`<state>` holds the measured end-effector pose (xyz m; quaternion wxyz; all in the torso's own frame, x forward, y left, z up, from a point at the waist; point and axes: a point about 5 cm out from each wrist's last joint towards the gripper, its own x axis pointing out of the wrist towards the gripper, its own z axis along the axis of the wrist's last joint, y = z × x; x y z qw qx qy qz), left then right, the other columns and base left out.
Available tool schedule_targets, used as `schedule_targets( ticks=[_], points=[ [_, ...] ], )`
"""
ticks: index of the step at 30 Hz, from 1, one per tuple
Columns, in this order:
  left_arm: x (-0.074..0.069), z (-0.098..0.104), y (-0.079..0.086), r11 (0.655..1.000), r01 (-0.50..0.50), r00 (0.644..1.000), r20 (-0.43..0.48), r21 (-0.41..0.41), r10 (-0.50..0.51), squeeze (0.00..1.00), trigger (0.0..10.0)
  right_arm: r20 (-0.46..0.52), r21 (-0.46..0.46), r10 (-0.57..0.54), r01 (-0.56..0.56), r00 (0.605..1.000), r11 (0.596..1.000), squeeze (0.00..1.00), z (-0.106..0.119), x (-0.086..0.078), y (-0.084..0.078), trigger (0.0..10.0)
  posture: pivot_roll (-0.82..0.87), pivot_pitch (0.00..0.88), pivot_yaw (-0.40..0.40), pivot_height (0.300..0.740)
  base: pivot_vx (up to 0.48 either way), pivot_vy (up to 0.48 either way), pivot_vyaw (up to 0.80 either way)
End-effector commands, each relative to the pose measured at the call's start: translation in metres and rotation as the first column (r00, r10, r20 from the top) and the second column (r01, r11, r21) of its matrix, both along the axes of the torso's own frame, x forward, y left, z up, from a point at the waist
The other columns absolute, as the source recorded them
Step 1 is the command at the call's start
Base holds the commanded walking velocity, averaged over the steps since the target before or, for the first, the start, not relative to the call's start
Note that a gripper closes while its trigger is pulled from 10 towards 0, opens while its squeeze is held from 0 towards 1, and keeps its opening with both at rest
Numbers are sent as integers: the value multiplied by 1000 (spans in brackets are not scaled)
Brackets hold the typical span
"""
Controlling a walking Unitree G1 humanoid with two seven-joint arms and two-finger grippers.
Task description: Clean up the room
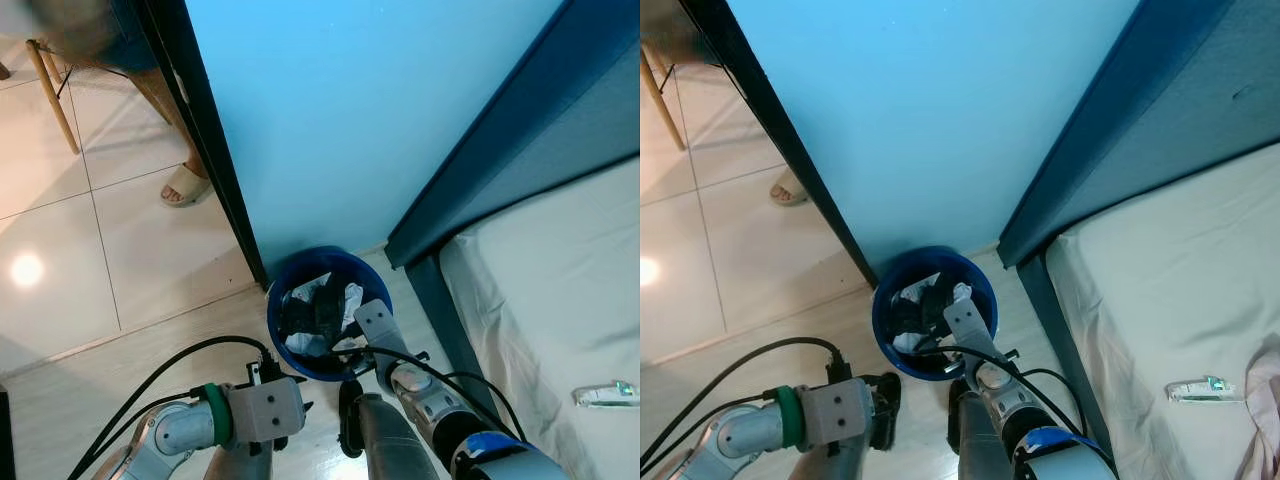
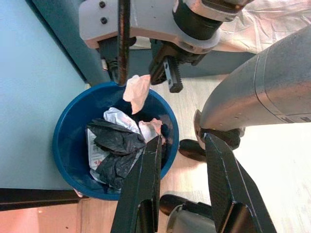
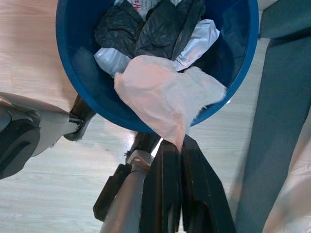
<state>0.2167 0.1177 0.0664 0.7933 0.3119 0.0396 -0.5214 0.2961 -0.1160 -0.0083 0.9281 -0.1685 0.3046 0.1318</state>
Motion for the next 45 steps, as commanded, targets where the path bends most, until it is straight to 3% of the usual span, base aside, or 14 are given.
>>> schedule_targets(
  ticks=[1, 5, 6, 7, 8, 22, 23, 25, 27, 29, 30, 33, 41, 45],
  points=[
    [-10, -12, -1, 1000, 11, 999, -50, 21, -10, 0, 10000, -78, 3, 0, 0, 997, 1000, 1000, -16, -17, 0, 10000, 119, 428, 36, 740, 0, 0, 0],
    [-10, -12, -1, 1000, 10, 999, -48, 20, -9, 0, 10000, -51, -14, -1, 0, 999, 1000, 1000, -14, -15, 0, 10000, 118, 422, 34, 740, 0, 0, 0],
    [-10, -13, -1, 1000, 9, 999, -47, 20, -8, 0, 10000, -38, -25, -1, 0, 999, 1000, 329, -13, -14, 0, 10000, 118, 421, 34, 740, 0, 0, 0],
    [-10, -13, -1, 1000, 9, 999, -47, 20, -8, 0, 10000, -38, -25, -1, 0, 999, 1000, 329, -13, -14, 0, 10000, 118, 421, 34, 740, 0, 0, 0],
    [-9, -13, -1, 1000, 8, 999, -44, 21, -7, 0, 10000, -27, -32, -2, 1, 1000, 999, 0, -12, -13, 0, 10000, 119, 421, 33, 740, 0, 0, 0],
    [-4, -13, -1, 1000, -12, 1000, -23, 28, 13, 0, 10000, 7, -44, -13, 13, 1000, 999, 0, -7, -8, -2, 10000, 112, 400, 33, 740, 0, 0, 0],
    [16, -20, 8, 967, -256, 965, -53, 0, 255, 0, 10000, 28, 6, -83, 83, 996, 997, 0, -5, -6, -6, 10000, 82, 309, 7, 740, 0, 0, 0],
    [35, -33, 22, 818, -575, 811, -141, -16, 567, 0, 10000, 60, 89, -195, 190, 979, 978, 0, -2, -4, -12, 10000, 68, 277, 4, 740, 0, 0, 0],
    [37, -41, 27, 707, -707, 692, -226, -19, 685, 0, 10000, 87, 118, -247, 236, 965, 965, 0, -1, -6, -17, 10000, 58, 250, 3, 740, 0, 0, 0],
    [35, -48, 28, 646, -763, 626, -278, -24, 729, 0, 10000, 112, 115, -270, 257, 956, 960, 0, -2, -9, -21, 10000, 47, 221, 0, 740, 0, 0, 0],
    [35, -48, 28, 646, -763, 626, -278, -24, 729, 0, 10000, 112, 115, -270, 257, 956, 960, 0, -2, -9, -21, 10000, 47, 221, 0, 740, 0, 0, 0],
    [31, -59, 28, 578, -816, 553, -304, -9, 776, 0, 10000, 133, 169, -302, 279, 944, 945, 0, -3, -15, -25, 10000, 26, 191, -6, 740, 0, 0, 0],
    [41, -59, 25, 545, -838, 529, -262, -11, 807, 0, 10000, 141, 185, -294, 266, 945, 946, 0, -4, -18, -22, 10000, 8, 158, -9, 740, 0, 0, 0],
    [54, -53, 20, 535, -844, 528, -214, -30, 822, 0, 10000, 154, 186, -297, 268, 942, 945, 0, -2, -16, -21, 10000, -5, 156, -7, 740, 0, 0, 0]
  ],
)
